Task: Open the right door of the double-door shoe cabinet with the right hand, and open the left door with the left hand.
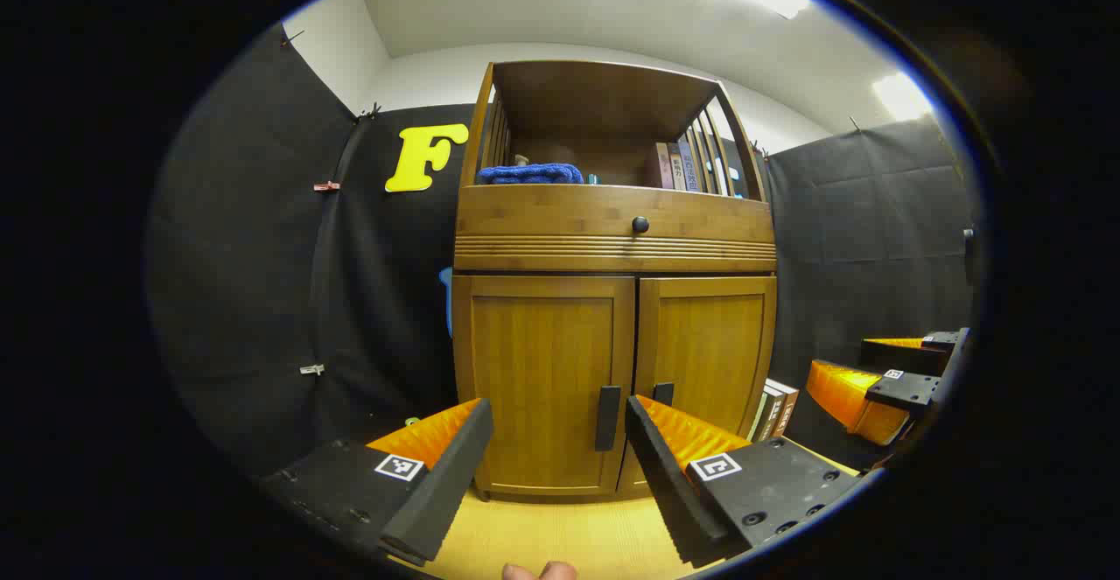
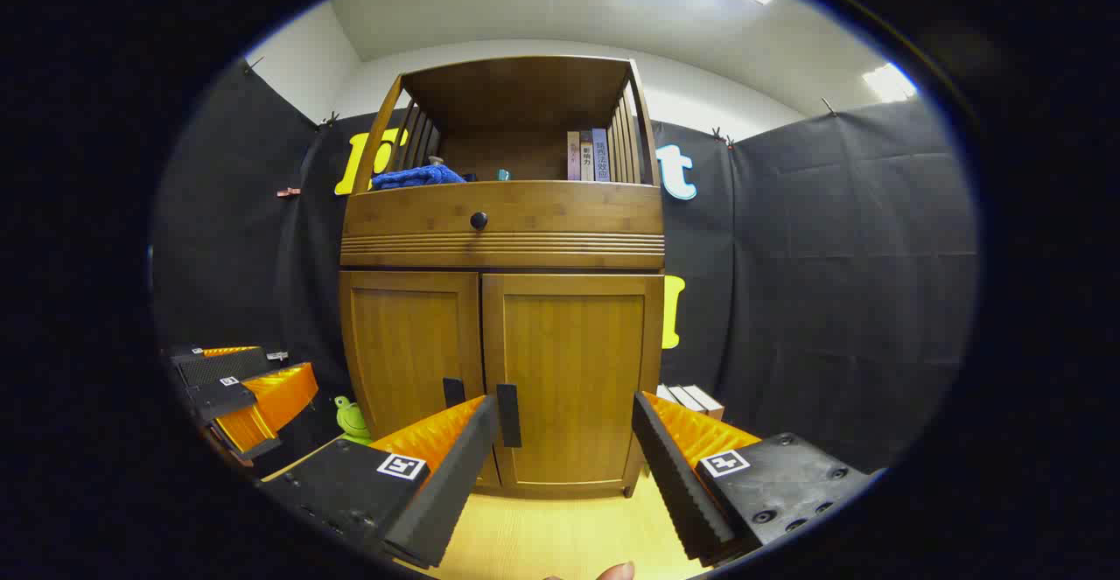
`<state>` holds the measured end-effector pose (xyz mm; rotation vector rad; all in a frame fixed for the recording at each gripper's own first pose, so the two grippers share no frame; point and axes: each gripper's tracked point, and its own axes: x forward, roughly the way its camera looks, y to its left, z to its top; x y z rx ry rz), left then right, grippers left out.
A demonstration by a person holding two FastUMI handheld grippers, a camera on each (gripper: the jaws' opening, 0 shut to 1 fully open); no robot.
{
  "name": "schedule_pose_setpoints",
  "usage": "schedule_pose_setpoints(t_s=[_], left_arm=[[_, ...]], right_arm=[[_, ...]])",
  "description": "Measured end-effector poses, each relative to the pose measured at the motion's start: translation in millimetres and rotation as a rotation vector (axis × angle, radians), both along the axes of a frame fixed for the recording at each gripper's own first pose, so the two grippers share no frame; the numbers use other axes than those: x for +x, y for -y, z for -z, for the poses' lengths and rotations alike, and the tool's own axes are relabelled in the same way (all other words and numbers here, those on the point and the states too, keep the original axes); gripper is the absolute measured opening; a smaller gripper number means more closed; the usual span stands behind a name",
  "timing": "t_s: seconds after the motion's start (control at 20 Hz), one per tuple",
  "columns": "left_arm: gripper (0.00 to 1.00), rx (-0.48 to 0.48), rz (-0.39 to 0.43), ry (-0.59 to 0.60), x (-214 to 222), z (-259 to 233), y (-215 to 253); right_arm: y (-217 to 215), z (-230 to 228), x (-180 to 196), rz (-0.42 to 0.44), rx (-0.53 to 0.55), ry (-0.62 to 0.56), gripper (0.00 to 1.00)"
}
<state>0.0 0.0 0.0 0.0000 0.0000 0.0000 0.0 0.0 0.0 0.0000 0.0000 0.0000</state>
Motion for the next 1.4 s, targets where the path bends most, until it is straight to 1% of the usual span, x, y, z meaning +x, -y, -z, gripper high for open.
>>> schedule_pose_setpoints(t_s=[0.05,0.1,0.15,0.3,0.6,1.1,1.25,1.4], left_arm=[[0.95,-0.003,-0.001,0.002,0.3,-1.5,-0.5],[0.92,-0.007,0.001,0.005,1.7,-1.3,-0.6],[0.94,-0.009,0.003,0.008,2.1,-2.2,-1.6],[0.95,-0.005,0.003,0.008,5.4,-2.6,-8.4],[0.95,0.0,0.011,0.01,3.4,-2.3,-7.7],[0.94,-0.004,0.01,0.014,-1.6,-3.0,-13.9],[0.95,-0.004,0.013,0.018,-1.5,-3.1,-19.0],[0.94,0.001,0.008,0.02,0.1,-3.2,-26.8]], right_arm=[[0.4,-0.7,0.7,0.006,-0.005,0.004,0.96],[0.2,-0.5,0.4,0.01,-0.009,0.008,0.98],[-0.6,-0.5,0.2,0.011,-0.011,0.011,0.97],[-1.2,0.4,-0.4,0.011,-0.013,0.012,0.98],[-1.3,1.5,-3.1,0.019,-0.024,0.015,0.98],[-6.5,6.7,-6.1,0.01,-0.011,0.005,0.98],[-13.8,7.3,3.5,-0.003,-0.017,0.01,0.98],[-25.5,11.3,27.9,-0.024,-0.005,0.015,0.98]])
